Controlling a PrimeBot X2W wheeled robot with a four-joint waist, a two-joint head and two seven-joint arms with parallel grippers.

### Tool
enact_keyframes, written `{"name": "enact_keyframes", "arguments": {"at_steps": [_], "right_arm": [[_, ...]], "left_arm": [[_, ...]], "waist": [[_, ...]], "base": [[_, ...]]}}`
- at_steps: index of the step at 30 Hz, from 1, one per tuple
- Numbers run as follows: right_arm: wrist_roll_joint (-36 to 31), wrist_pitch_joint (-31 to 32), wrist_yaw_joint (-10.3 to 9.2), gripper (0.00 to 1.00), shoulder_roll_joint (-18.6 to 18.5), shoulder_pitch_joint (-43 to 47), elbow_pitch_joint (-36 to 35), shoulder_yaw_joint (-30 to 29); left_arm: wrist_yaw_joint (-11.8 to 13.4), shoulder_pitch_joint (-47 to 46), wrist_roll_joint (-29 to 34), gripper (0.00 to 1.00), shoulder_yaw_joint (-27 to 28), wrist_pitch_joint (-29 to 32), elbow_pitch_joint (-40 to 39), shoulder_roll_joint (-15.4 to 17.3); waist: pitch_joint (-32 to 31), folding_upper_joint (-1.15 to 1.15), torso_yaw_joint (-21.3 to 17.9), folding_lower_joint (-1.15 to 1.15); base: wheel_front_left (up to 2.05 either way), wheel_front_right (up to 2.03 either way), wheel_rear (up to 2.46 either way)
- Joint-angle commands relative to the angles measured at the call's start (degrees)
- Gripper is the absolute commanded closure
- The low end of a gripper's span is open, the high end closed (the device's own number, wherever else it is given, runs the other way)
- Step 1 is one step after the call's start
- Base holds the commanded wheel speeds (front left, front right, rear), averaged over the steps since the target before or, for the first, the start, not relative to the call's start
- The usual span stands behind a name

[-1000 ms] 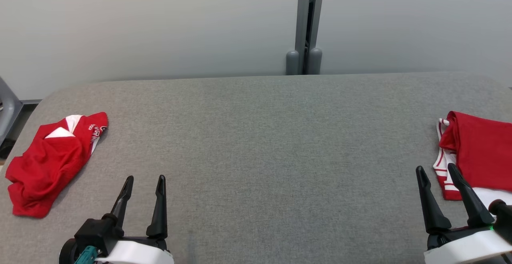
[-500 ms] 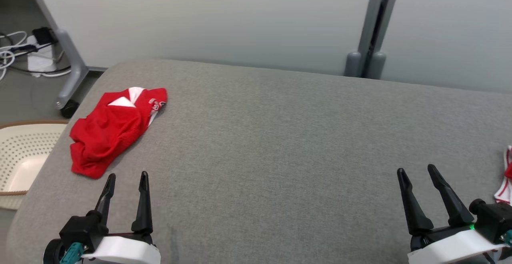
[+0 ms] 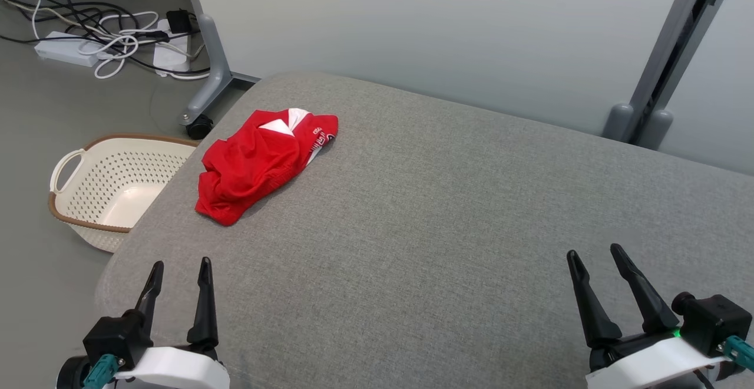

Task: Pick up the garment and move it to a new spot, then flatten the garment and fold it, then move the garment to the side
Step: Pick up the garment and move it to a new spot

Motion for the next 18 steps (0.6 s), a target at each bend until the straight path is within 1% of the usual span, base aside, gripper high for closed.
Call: {"name": "enact_keyframes", "arguments": {"at_steps": [1,5,9,11,13,18], "right_arm": [[0.23,-0.41,0.01,0.00,-0.38,-0.35,0.29,0.12],[0.12,-0.39,0.01,0.00,-0.46,-0.69,0.27,0.90],[0.11,-0.33,0.00,0.00,-0.79,-1.62,0.07,1.27],[0.02,-0.11,0.01,0.00,-0.99,-2.15,-0.02,1.53],[-0.08,0.16,0.00,0.00,-1.13,-2.87,-0.14,1.88],[-0.20,0.26,0.01,0.00,-1.48,-5.42,-0.35,2.16]], "left_arm": [[0.18,-0.18,-0.27,0.00,0.04,0.23,-0.37,0.38],[0.18,-0.63,-0.93,0.00,0.18,2.00,-1.63,0.70],[-0.29,-3.09,-1.48,0.00,-0.11,6.81,-4.04,2.13],[-0.13,-5.18,-1.63,0.00,0.01,9.91,-5.19,2.99],[-0.17,-7.84,-2.10,0.00,0.50,13.50,-5.55,4.53],[-0.34,-16.40,-5.68,0.00,2.37,25.46,-3.84,7.35]], "waist": [[-0.13,0.00,0.70,0.00],[0.32,0.00,0.80,0.00],[1.64,0.00,0.31,0.00],[2.53,0.00,-0.08,0.00],[3.60,0.00,-0.78,0.00],[7.38,0.00,-3.65,0.00]], "base": [[0.00,0.00,0.00],[0.00,0.00,0.00],[0.00,0.00,0.00],[0.00,0.00,0.00],[0.00,0.00,0.00],[0.00,0.00,0.00]]}}
